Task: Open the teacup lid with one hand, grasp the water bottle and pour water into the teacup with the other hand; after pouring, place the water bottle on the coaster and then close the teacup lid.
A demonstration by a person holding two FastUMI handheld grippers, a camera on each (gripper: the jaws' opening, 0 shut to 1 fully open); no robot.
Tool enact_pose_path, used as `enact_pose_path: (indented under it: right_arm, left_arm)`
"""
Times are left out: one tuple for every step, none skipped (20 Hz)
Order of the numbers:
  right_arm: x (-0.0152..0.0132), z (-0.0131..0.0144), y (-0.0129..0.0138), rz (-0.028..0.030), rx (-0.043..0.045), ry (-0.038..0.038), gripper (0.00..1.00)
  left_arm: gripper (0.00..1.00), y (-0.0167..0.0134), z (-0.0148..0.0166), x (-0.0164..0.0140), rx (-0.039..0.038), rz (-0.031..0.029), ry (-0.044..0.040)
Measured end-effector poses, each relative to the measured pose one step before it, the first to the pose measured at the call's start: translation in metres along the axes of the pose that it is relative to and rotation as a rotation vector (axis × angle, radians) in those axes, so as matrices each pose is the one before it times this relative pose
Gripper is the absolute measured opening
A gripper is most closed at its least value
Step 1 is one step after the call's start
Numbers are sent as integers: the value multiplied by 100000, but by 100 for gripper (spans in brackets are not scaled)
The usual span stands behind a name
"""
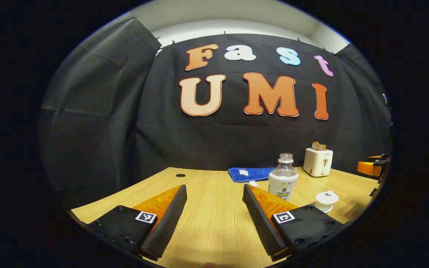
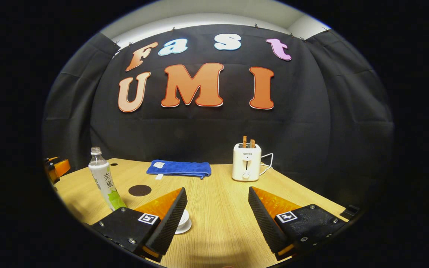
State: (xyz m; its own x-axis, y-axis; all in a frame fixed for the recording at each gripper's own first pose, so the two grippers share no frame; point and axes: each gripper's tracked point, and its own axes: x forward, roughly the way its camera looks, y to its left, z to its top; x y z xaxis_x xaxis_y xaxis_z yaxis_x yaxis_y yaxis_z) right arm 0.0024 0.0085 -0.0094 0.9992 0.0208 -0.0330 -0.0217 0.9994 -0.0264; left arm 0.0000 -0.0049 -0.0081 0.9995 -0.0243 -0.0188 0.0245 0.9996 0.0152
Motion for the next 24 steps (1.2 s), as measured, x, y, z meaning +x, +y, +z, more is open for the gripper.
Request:
enact_pose_path:
  right_arm:
    - [13, -136, 87, 119, -193, 303, 99]
    - [75, -100, 130, 177, -142, 419, 99]
    - [46, -53, 136, 265, -66, 413, 99]
    - [51, -135, 105, 388, -105, 373, 99]
    - [17, -128, 219, 425, -120, 451, 99]
    - [54, -164, 179, 590, 243, 564, 99]
    - [10, -101, 427, 1223, 892, 402, 99]
    - [109, -2, 541, 1718, 908, 368, 99]
    - [160, -82, 651, 1630, 469, 453, 99]
    - [236, -217, 672, 1352, -129, 643, 99]
    - [108, -150, 617, 1230, -554, 667, 99]
    - [319, -219, 589, 1164, -595, 720, 99]
    - [395, -207, 665, 1232, -597, 1273, 99]
    - [528, -254, 598, 1243, -558, 1324, 99]
    - [639, -96, 579, 1303, -576, 1174, 99]
    - [507, -261, 747, 1548, -744, 1361, 99]
    - [450, -445, 530, 1220, -661, 1692, 99]
    - [422, -533, 431, 1036, -291, 1927, 99]
    - [487, -498, 387, 828, 110, 1609, 98]
    - [566, -353, 373, 615, 442, 1599, 96]
    - [388, -391, 294, 331, 705, 1172, 95]
    - [357, -303, 162, 101, 473, 1078, 93]
    - [430, -288, 55, 520, 406, 1215, 90]
    - [399, -284, 252, 948, 469, 1467, 84]
  left_arm:
    - [97, -76, -23, 26, 13, -167, 244]
    - [97, 50, -107, 57, 110, -90, 233]
    - [97, -66, -25, -40, 156, -62, 166]
    - [97, 36, -23, 13, 94, 62, 96]
    - [97, -75, 3, -5, 89, -107, 88]
    - [97, -146, -12, 34, 39, -125, 168]
    - [97, 20, -164, 125, 156, -73, 151]
    - [97, -10, 33, 26, 428, 86, 0]
    - [98, -71, -73, 1, 541, -121, 46]
    - [98, -111, -88, 63, 704, -180, 228]
    - [98, -19, -2, 80, 664, 81, 18]
    - [98, -42, 125, 89, 483, -15, -29]
    - [98, -87, -17, 26, 184, -190, -126]
    - [97, -201, 78, 15, -189, -547, -130]
    - [99, -140, -44, 2, -301, -561, -27]
    - [97, -118, -181, 61, -249, -538, 246]
    - [97, -103, -200, 17, -204, -547, 408]
    - [97, -77, -189, 51, -16, -465, 377]
    - [97, -99, -183, 9, 335, -335, 380]
    - [97, 47, -118, 72, 607, 11, 258]
    - [97, 102, -128, 4, 551, 156, 185]
    - [98, 28, -17, 131, 362, 13, 144]
    - [98, 82, -149, 56, -27, -51, 192]
    - [97, 30, -173, 34, -404, -103, 333]
